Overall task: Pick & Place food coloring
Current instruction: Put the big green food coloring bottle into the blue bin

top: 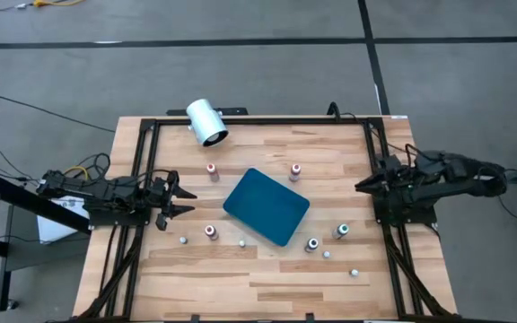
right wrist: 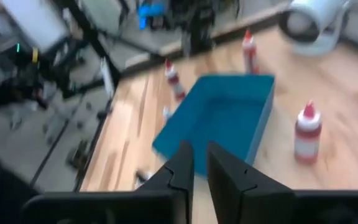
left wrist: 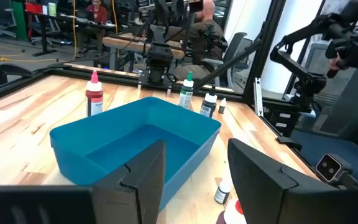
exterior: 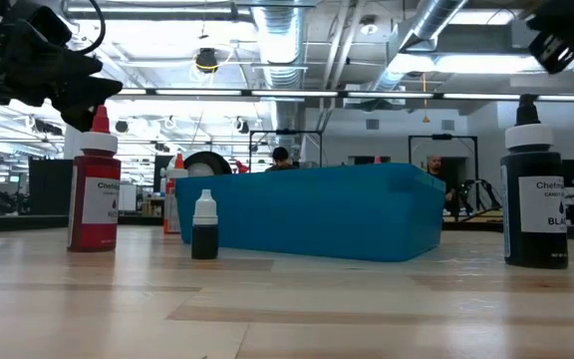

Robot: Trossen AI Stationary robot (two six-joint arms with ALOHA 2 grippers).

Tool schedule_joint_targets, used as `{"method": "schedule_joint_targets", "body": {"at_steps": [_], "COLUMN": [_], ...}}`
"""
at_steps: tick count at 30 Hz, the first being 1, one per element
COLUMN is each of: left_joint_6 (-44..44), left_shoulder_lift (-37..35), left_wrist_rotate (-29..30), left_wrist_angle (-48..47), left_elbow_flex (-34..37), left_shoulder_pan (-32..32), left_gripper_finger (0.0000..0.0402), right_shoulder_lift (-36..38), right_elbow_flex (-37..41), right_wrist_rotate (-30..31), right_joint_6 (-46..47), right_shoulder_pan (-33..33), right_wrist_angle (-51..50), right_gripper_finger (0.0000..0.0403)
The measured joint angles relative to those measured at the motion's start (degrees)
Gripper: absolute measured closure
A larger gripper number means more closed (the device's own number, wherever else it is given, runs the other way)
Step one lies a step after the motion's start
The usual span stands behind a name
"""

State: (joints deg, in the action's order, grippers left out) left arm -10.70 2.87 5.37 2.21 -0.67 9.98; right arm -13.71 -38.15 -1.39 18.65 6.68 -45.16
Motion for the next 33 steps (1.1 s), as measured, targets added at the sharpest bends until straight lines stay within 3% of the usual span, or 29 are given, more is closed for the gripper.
{"method": "schedule_joint_targets", "body": {"at_steps": [7,16,24,33], "left_joint_6": [0.00,0.00,0.00,0.00], "left_shoulder_lift": [-0.01,-0.01,0.00,0.00], "left_wrist_rotate": [0.07,0.08,0.09,0.09], "left_wrist_angle": [0.10,0.17,0.19,0.23], "left_elbow_flex": [0.00,0.00,0.00,0.00], "left_shoulder_pan": [0.01,0.01,0.02,0.00], "left_gripper_finger": [0.0236,0.0236,0.0236,0.0236], "right_shoulder_lift": [-12.64,-23.37,-26.14,-26.10], "right_elbow_flex": [-8.39,-10.39,-10.39,-10.39], "right_wrist_rotate": [-7.04,-16.85,-19.69,-19.46], "right_joint_6": [5.94,10.76,11.43,11.54], "right_shoulder_pan": [0.04,0.04,0.04,0.04], "right_wrist_angle": [-15.39,-21.47,-21.77,-21.76], "right_gripper_finger": [0.0377,0.0315,0.0259,0.0237]}}
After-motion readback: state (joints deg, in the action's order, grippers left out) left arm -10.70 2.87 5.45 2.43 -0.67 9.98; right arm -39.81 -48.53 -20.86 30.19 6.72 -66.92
